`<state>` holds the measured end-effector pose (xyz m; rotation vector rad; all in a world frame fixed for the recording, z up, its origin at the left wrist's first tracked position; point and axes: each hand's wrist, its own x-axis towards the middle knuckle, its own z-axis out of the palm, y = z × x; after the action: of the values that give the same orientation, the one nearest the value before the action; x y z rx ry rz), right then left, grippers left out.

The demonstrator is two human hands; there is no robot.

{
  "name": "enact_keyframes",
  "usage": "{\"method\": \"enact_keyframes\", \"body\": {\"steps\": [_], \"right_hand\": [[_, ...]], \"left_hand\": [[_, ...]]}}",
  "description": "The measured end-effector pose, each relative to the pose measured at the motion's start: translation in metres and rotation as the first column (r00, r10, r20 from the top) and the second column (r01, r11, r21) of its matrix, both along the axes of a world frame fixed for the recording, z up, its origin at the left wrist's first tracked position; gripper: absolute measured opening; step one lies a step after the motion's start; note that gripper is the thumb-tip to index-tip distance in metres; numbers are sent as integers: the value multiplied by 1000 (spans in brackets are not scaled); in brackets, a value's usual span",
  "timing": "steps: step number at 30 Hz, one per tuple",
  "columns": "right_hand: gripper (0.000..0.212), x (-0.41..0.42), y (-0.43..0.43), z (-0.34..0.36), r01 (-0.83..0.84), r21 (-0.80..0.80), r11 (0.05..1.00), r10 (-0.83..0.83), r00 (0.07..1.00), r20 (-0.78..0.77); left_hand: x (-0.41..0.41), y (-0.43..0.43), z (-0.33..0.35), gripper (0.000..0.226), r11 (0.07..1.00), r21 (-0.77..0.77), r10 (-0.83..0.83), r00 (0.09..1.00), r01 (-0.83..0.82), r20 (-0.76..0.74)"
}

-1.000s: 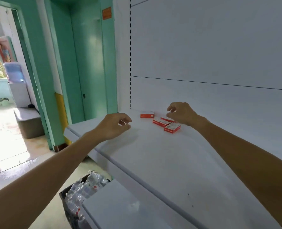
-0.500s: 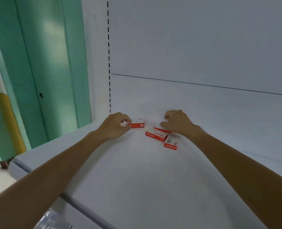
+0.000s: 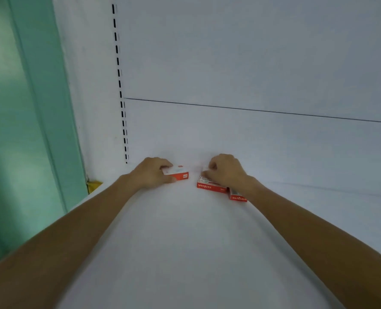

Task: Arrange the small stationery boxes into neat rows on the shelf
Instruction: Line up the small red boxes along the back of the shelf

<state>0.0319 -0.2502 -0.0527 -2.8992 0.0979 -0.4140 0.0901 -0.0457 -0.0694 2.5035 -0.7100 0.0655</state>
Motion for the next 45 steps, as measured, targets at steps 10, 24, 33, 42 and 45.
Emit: {"method": "enact_keyframes", "body": {"steps": [10, 24, 33, 42, 45], "right_hand": [[37, -18, -5, -1, 103, 337, 936, -56, 988, -145], [58, -96, -41, 13, 229, 81, 970, -241, 950, 198], [55, -234, -152, 14, 477, 85, 875, -484, 868, 115], [51, -413, -270, 16, 644, 161, 747, -662, 742, 103], [56, -464, -301, 12, 676, 202, 709, -703, 702, 115]], "left_hand": [[-14, 36, 4, 36, 978, 14, -205, 977, 206, -64], [-59, -25, 27, 48, 917, -49, -387, 913, 395, 128], [-141, -164, 31, 49, 811, 2, -580, 804, 585, 129], [-282, -328, 27, 55, 665, -6, -742, 661, 747, 110], [-323, -372, 24, 55, 621, 3, -777, 615, 784, 135]]}}
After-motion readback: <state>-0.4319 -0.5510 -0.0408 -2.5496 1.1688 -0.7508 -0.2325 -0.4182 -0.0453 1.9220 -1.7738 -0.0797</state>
